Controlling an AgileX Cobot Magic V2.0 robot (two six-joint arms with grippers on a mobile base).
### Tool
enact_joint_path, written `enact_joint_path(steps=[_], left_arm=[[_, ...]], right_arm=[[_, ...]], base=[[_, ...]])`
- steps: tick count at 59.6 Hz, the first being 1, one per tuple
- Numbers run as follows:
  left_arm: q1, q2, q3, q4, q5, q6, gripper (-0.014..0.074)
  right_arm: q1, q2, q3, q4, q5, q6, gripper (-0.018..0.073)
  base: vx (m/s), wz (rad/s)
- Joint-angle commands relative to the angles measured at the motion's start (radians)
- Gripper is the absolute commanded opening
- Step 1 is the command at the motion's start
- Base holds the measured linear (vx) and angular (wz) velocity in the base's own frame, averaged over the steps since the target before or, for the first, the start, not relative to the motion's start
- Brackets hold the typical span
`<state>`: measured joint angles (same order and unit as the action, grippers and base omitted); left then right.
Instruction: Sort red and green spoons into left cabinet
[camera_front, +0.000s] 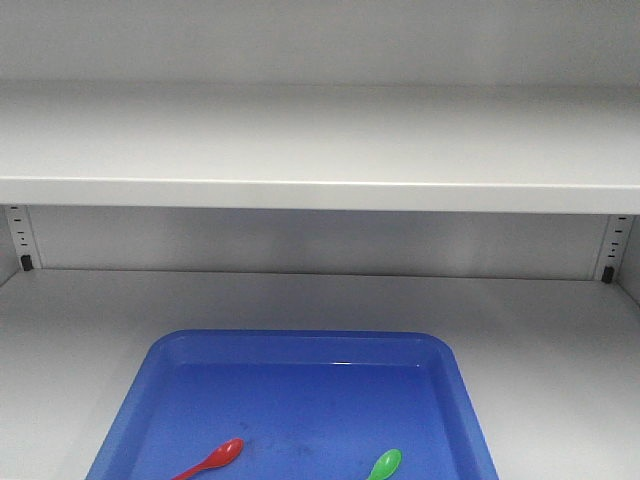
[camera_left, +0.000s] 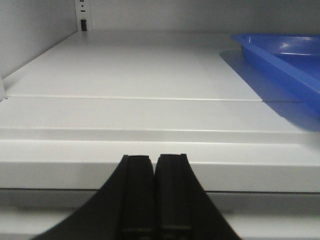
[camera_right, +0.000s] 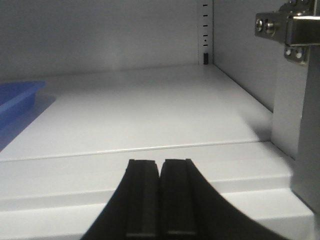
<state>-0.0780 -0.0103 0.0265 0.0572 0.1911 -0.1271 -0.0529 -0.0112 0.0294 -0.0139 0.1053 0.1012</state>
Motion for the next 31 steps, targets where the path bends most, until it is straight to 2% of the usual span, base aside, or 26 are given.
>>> enact_joint_path(steps=[1, 31], left_arm=[[0.003, -0.02, -0.001, 0.002, -0.079, -0.01, 0.0], [0.003, -0.02, -0.001, 0.002, -0.079, -0.01, 0.0]], right_arm=[[-0.004, -0.014, 0.011, -0.012, -0.076, 0.0, -0.0004], [-0.004, -0.014, 0.011, -0.012, -0.066, -0.001, -0.0004]], base=[[0.0, 0.0], [0.0, 0.0]])
